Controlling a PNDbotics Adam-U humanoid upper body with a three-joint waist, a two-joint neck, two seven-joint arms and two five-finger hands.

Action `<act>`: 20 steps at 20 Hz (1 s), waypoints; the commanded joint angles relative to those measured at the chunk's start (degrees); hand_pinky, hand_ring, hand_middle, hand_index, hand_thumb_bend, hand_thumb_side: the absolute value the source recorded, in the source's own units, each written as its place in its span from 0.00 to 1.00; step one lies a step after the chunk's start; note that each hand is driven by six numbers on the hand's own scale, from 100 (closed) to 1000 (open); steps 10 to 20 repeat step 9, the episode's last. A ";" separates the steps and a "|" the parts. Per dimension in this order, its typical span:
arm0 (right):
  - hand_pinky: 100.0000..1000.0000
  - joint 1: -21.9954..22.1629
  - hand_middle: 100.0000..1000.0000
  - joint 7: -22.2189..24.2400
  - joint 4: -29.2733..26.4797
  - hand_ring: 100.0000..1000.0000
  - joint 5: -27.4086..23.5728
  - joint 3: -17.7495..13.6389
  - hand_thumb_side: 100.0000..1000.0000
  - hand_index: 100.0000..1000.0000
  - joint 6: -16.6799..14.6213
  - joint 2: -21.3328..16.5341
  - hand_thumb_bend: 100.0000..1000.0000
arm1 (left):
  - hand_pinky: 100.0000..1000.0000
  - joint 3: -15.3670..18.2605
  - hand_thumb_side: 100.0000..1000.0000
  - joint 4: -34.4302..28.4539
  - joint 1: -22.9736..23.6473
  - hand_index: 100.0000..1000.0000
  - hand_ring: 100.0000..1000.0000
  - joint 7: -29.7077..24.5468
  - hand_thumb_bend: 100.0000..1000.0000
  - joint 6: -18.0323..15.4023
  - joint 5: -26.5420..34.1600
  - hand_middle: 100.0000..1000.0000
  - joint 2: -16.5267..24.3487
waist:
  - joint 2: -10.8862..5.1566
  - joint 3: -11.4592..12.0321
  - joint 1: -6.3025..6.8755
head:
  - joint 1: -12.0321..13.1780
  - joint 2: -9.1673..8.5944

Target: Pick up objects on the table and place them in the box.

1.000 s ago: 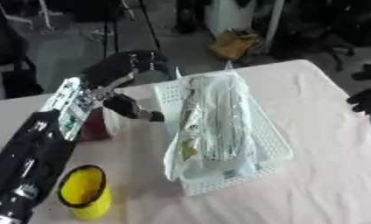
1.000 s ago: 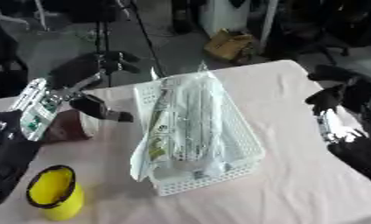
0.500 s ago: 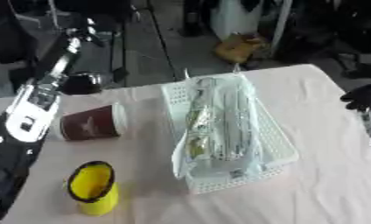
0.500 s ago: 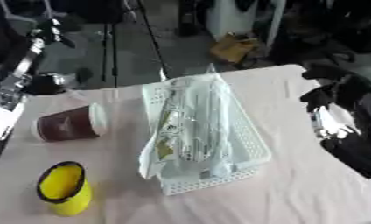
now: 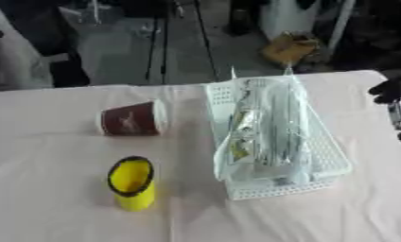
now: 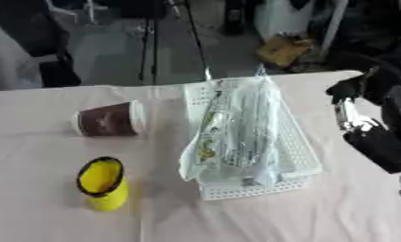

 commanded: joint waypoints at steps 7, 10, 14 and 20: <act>0.53 -0.29 0.76 -1.83 -0.11 0.60 0.45 -1.15 0.53 0.90 0.24 -1.56 0.00 | 0.51 2.68 0.74 -5.65 7.67 0.88 0.79 -2.38 0.38 -0.23 1.87 0.81 -8.79 | -1.23 4.38 -0.99 | -1.96 2.62; 0.53 -0.37 0.77 -1.97 -0.03 0.60 0.44 -1.09 0.52 0.90 0.21 -1.50 0.00 | 0.51 2.51 0.74 -5.48 8.00 0.88 0.80 -3.47 0.38 -0.20 2.42 0.81 -9.83 | -1.25 4.55 -1.17 | -1.99 2.77; 0.53 -0.37 0.77 -1.97 -0.03 0.60 0.44 -1.09 0.52 0.90 0.21 -1.50 0.00 | 0.51 2.51 0.74 -5.48 8.00 0.88 0.80 -3.47 0.38 -0.20 2.42 0.81 -9.83 | -1.25 4.55 -1.17 | -1.99 2.77; 0.53 -0.37 0.77 -1.97 -0.03 0.60 0.44 -1.09 0.52 0.90 0.21 -1.50 0.00 | 0.51 2.51 0.74 -5.48 8.00 0.88 0.80 -3.47 0.38 -0.20 2.42 0.81 -9.83 | -1.25 4.55 -1.17 | -1.99 2.77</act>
